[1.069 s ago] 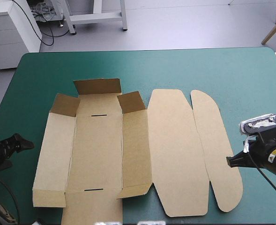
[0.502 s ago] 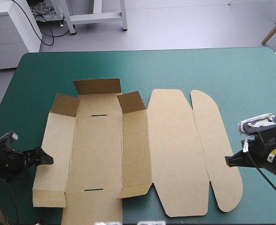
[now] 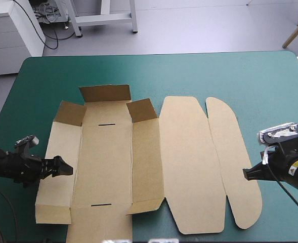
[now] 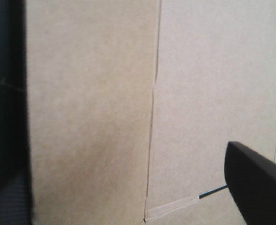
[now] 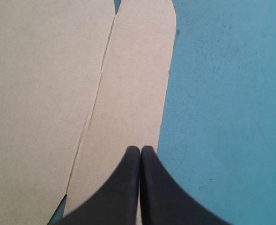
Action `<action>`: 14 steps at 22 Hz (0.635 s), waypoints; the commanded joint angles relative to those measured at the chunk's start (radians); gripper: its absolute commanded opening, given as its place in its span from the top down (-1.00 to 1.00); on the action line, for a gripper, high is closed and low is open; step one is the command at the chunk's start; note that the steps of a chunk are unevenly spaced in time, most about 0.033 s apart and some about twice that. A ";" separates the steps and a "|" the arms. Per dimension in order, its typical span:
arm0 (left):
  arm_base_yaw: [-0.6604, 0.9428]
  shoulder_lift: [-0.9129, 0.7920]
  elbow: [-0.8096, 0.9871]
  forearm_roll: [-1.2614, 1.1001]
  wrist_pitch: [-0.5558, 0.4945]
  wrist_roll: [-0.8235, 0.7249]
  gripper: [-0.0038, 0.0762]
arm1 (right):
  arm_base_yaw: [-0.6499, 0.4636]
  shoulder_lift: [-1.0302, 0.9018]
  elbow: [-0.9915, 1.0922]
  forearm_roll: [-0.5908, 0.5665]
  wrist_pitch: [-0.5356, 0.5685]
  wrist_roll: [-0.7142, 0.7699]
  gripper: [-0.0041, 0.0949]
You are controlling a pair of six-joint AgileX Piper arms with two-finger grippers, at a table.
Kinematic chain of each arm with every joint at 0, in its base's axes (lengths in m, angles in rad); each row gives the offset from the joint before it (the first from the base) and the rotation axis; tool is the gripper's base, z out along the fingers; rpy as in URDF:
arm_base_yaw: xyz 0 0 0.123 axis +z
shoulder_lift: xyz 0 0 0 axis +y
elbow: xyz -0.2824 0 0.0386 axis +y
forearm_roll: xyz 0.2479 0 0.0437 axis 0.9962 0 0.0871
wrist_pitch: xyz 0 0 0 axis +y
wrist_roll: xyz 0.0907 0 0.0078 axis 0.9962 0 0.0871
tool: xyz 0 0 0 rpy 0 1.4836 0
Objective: Fold the box
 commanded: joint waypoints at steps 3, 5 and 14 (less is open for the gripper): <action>-0.092 -0.027 -0.019 -0.051 0.096 0.001 -0.89 | -0.005 -0.002 -0.025 0.000 -0.054 -0.008 0.96; -0.125 -0.027 -0.019 -0.053 0.096 0.001 -0.89 | -0.005 -0.002 -0.025 0.000 -0.054 -0.008 0.96; -0.147 -0.027 -0.019 -0.051 0.096 -0.001 -0.08 | -0.005 -0.002 -0.025 0.000 -0.050 -0.008 0.96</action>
